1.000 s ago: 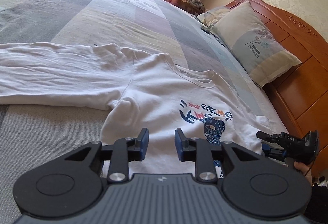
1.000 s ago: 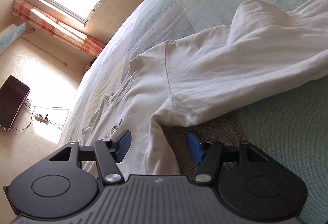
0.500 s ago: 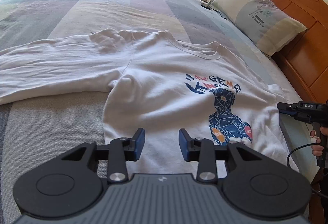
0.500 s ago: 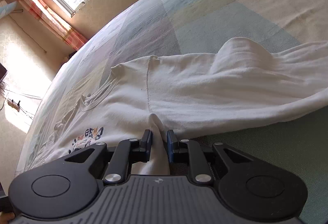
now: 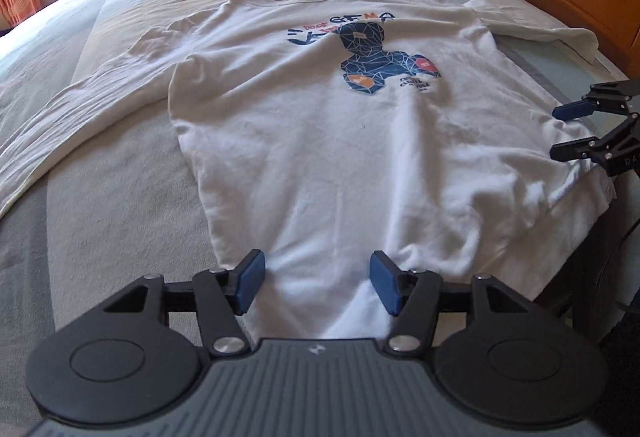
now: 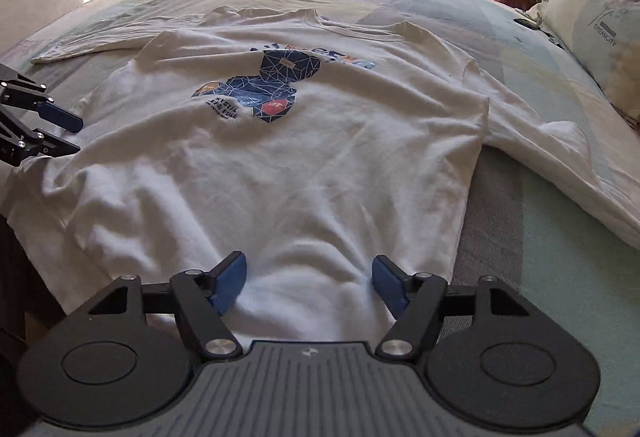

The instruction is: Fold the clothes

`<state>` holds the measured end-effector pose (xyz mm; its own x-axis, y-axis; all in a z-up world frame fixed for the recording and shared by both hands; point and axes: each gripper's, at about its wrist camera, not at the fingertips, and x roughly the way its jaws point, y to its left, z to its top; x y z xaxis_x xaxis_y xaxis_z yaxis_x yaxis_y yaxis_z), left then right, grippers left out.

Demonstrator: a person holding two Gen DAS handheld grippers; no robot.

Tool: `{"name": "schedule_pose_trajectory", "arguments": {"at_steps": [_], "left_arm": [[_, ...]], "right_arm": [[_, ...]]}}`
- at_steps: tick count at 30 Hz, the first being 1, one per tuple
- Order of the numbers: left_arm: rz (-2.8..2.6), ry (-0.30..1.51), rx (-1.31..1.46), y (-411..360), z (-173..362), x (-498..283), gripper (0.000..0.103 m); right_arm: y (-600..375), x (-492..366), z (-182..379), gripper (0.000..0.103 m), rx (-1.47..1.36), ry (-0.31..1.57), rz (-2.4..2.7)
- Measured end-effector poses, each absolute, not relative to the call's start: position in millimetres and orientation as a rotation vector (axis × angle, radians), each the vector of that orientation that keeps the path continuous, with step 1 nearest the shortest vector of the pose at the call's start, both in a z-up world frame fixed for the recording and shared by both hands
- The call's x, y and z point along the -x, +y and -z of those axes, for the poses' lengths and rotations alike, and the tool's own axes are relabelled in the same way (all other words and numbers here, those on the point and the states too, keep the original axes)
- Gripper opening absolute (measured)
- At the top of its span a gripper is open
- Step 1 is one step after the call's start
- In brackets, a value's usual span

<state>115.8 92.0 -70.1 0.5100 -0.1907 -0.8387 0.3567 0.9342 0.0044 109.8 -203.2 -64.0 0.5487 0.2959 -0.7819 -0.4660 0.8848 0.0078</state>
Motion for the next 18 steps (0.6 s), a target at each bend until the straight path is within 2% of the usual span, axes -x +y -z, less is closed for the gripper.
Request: {"name": "schedule_pose_trajectory", "arguments": {"at_steps": [3,7,10,13,15,17,18], "left_arm": [[0.307,0.956,-0.211,86.5,56.7,-118.2,0.059],[0.338,0.841,-0.205,63.8,42.9,-144.3,0.061],[0.306,0.813,-0.196,50.0,54.1,-175.3,0.061],[0.236,0.864,-0.187,52.3,76.3,-196.1,0.061],[0.205,0.864,-0.158,69.2,82.1,-194.1,0.066],[0.174,0.857,-0.133,88.7,84.2,-189.1,0.066],[0.165,0.862,-0.120,97.0,83.3,-187.7,0.065]], "right_arm": [[-215.4,-98.2,57.7,0.080,0.201,0.916,-0.428],[-191.4,-98.5,36.6,0.080,0.184,0.831,-0.489],[-148.8,-109.2,35.9,0.080,0.182,0.790,-0.578],[-130.7,-112.1,42.1,0.080,0.179,0.795,-0.602],[-133.5,-108.2,42.2,0.081,0.180,0.801,-0.598],[-136.3,-104.2,42.3,0.090,0.180,0.808,-0.595],[-137.7,-102.2,42.4,0.091,0.181,0.811,-0.593]]}}
